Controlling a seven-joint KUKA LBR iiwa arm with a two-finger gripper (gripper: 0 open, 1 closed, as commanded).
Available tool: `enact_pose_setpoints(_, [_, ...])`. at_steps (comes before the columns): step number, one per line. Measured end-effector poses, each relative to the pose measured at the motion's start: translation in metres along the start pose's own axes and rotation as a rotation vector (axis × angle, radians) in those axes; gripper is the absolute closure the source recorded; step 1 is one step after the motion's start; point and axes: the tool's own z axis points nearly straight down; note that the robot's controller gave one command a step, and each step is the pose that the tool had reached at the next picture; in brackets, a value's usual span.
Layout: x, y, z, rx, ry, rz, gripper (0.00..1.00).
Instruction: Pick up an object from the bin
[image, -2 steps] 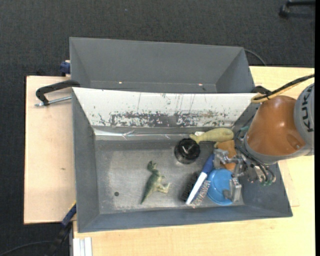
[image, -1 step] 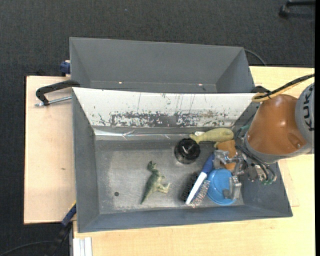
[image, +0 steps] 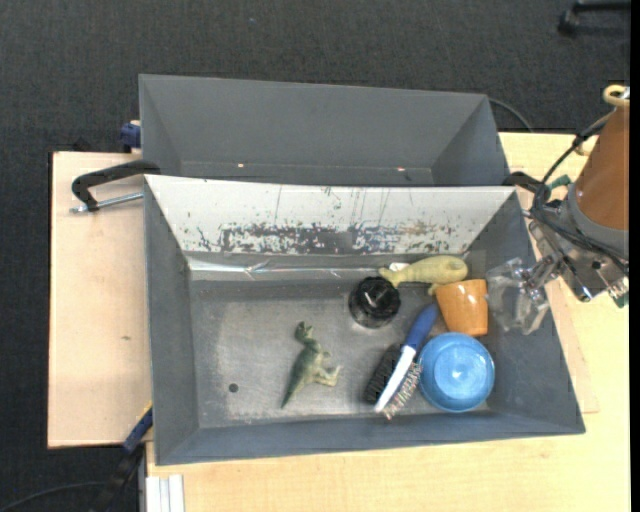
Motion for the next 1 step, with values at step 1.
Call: enact_pose_setpoints(1, [0.0012,0.0011,0.0044,-0.006,0.007,0.000,0.00])
